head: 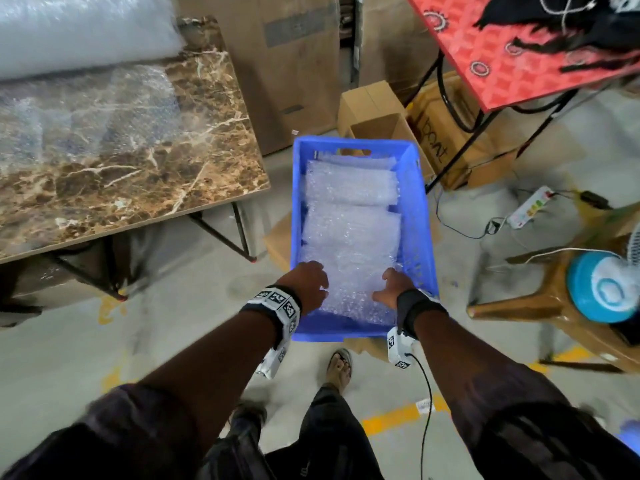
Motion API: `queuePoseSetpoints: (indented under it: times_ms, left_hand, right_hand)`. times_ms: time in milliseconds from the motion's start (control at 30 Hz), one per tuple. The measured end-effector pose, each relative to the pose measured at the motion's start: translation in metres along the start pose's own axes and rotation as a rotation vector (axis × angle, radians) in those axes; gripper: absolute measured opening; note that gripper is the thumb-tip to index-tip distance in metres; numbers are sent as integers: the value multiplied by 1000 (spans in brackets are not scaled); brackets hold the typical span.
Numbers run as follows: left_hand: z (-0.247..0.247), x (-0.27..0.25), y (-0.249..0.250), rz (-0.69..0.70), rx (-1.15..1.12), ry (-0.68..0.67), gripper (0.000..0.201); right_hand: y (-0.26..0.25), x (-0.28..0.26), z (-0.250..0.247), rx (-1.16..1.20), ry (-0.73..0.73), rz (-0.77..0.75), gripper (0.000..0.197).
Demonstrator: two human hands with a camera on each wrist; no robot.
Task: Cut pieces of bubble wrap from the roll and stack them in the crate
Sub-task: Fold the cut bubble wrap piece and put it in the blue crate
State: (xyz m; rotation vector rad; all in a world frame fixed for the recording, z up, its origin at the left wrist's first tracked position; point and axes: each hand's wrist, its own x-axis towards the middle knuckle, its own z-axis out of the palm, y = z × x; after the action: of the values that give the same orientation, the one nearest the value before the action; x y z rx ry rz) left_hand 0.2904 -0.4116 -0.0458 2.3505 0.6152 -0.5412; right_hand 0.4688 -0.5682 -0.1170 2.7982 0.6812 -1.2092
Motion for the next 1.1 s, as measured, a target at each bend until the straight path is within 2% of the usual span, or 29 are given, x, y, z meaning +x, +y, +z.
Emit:
queuePoseSetpoints:
  times_ms: [100, 200, 267, 367, 433, 533, 667, 733, 833, 933, 1100]
  left_hand:
    - [23, 40, 16, -120, 117, -128, 37]
    - [44, 67, 20, -188, 213, -344, 40]
    - [56, 73, 22, -237, 233, -481, 39]
    - [70, 78, 21, -288, 236, -628, 38]
    - [78, 83, 18, -307, 205, -626, 39]
    - [78, 90, 12, -273, 225, -538, 43]
    - [79, 103, 1, -214, 197, -407, 42]
    - [82, 109, -1, -193, 207, -436, 40]
    - [91, 113, 1, -154, 261, -557, 38]
    - [101, 122, -5, -136, 317, -627, 42]
    - [110, 142, -20, -198, 324, -646, 51]
  right_hand:
    - [18, 17, 3, -119, -24, -43, 72]
    - [27, 29, 6, -222, -180, -109, 66]
    - [28, 36, 7, -257, -267, -148, 58]
    - [22, 42, 0, -306, -249, -209, 36]
    - [17, 44, -6, -365, -180, -224, 41]
    - [12, 43, -5, -497, -77, -208, 54]
    - [7, 45, 2, -475, -7, -218, 48]
    - [6, 48, 4, -495, -95, -263, 39]
    - [3, 53, 6, -536, -292, -263, 31]
    - [4, 62, 15, -571, -458, -267, 43]
    - [6, 85, 32, -640, -612, -297, 59]
